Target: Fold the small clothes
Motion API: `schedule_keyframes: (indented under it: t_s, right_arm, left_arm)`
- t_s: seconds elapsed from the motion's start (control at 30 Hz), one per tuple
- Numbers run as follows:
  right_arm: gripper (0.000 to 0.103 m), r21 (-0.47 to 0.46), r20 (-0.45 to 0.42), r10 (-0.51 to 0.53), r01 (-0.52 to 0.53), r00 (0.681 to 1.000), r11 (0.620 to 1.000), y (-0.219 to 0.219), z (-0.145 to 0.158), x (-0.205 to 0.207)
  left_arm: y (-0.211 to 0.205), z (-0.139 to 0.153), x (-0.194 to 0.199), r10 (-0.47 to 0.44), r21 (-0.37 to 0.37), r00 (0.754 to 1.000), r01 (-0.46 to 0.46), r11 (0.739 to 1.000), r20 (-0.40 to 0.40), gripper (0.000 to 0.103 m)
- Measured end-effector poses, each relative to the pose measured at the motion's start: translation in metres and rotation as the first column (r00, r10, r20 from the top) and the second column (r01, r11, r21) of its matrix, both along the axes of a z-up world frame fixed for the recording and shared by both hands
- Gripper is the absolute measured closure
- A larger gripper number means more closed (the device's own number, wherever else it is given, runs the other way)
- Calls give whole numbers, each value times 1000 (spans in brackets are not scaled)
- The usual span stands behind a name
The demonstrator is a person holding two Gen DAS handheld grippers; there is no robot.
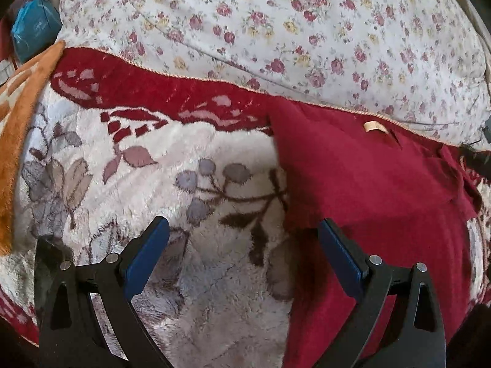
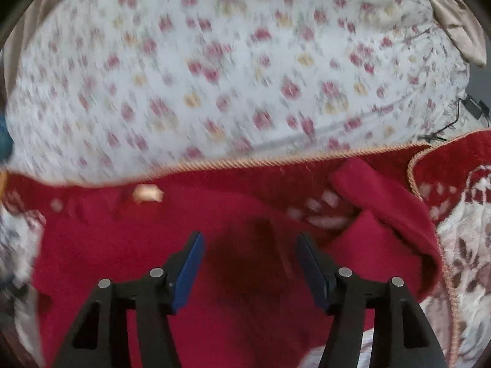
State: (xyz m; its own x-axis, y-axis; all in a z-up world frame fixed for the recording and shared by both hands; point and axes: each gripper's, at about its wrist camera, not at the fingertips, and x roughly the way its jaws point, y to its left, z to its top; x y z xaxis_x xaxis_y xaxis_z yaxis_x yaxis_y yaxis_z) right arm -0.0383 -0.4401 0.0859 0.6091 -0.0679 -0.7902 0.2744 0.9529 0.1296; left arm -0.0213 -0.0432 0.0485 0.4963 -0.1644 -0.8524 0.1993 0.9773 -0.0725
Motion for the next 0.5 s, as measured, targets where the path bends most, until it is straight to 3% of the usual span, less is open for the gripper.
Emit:
schedule_keyframes:
  t_s: [0.1, 0.17, 0.33, 0.4, 0.43, 0.47, 0.5]
  right_arm:
    - [43, 143, 36, 169, -172, 985, 975, 34, 6, 18]
    - [43, 217, 40, 329, -330, 943, 919, 82, 1, 42]
    - [43, 257, 32, 566, -554, 824, 792, 203, -20, 95]
    - [54, 242, -12, 619, -598, 785, 764, 236, -32, 112]
    - [75, 215, -59, 639, -615, 767, 759, 254, -42, 118]
    - [78, 172, -124, 635, -614, 763, 771, 270, -59, 128]
    - [78, 165, -134, 628, -607, 767, 777, 275, -67, 131]
  left_arm:
    - [-2, -8, 6, 33, 41, 999, -32, 999, -25, 5]
    - [-2, -13, 8, 46, 55, 998, -44, 998, -41, 5]
    - [3, -21, 12, 70, 95, 996, -64, 993, -58, 5]
    - [5, -20, 15, 74, 86, 995, -68, 994, -61, 5]
    - [6, -19, 17, 75, 85, 995, -70, 994, -60, 5]
    - [7, -18, 19, 78, 83, 995, -73, 994, -56, 5]
    - [8, -16, 22, 83, 77, 995, -79, 994, -48, 5]
